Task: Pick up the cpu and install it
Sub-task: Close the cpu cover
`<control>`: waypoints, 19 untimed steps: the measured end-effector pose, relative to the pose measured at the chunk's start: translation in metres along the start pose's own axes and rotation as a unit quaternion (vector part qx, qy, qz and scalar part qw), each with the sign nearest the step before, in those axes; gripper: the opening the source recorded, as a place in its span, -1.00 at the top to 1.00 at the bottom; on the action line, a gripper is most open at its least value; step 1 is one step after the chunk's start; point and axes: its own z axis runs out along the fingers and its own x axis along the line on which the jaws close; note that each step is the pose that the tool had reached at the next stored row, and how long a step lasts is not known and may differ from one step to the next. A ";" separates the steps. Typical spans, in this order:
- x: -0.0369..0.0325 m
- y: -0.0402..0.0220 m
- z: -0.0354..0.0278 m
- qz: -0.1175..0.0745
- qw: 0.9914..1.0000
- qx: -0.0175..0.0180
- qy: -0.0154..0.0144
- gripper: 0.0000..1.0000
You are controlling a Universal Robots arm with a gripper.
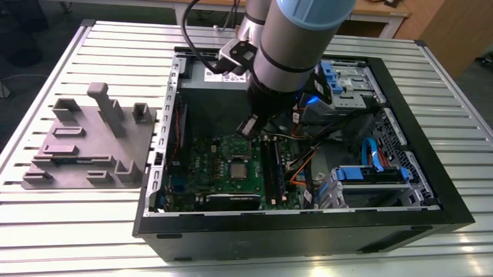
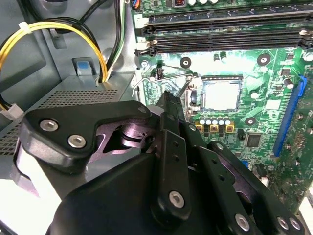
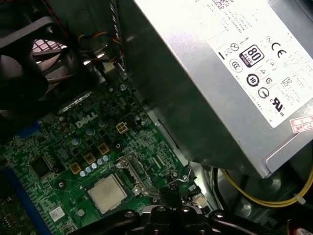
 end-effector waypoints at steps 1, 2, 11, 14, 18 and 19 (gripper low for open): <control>0.0005 -0.0003 -0.0002 0.000 1.000 0.000 0.000 0.80; 0.0011 -0.0007 -0.0003 0.000 1.000 0.000 0.000 0.80; 0.0052 -0.0034 -0.0012 0.000 1.000 0.000 0.000 0.80; 0.0071 -0.0048 -0.0017 0.000 1.000 0.000 0.001 0.80; 0.0092 -0.0062 -0.0020 0.000 1.000 0.000 0.000 0.80; 0.0095 -0.0064 -0.0021 0.000 1.000 0.000 0.000 0.80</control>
